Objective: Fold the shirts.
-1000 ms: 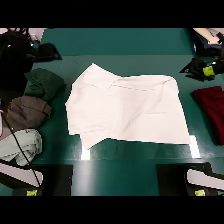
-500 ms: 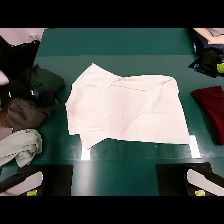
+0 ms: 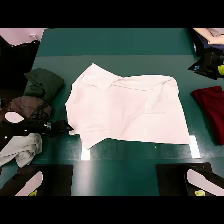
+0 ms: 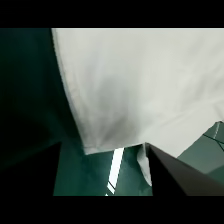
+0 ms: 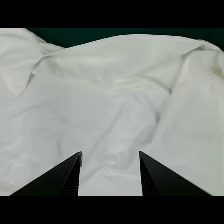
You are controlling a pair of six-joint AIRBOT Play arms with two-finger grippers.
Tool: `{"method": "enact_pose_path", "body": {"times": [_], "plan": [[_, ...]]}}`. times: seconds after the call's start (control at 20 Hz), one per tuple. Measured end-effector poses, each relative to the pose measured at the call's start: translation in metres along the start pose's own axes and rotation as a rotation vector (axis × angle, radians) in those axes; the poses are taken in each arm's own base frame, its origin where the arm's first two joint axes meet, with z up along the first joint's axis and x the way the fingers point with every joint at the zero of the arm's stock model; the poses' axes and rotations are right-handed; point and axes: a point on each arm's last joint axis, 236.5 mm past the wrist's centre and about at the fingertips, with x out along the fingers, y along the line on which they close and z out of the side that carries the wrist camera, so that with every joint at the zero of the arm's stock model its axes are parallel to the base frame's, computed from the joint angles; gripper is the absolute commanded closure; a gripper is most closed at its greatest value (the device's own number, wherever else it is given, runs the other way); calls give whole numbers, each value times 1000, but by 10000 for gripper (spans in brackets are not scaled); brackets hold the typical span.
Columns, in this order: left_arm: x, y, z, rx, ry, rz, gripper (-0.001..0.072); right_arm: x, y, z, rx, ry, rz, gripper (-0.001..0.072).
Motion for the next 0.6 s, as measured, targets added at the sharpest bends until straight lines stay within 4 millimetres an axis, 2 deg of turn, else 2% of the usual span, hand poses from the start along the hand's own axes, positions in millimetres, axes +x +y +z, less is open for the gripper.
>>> {"method": "enact_pose_path", "body": {"times": [0.3,0.35,0.45,0.5,0.6], "plan": [[7,0,-4,-16,-6,-11,88,0,0,-2,0,8,0,304],[9,-2,-5,-7,-3,-11,220,0,0,-2,0,9,0,303],[14,-5,-7,28,3,0,621,0,0,-3,0,13,1,304],[16,-8,-7,41,1,0,677,0,0,-4,0,16,1,304],[18,-14,-6,59,-1,-3,677,0,0,-8,0,35,1,304]]}}
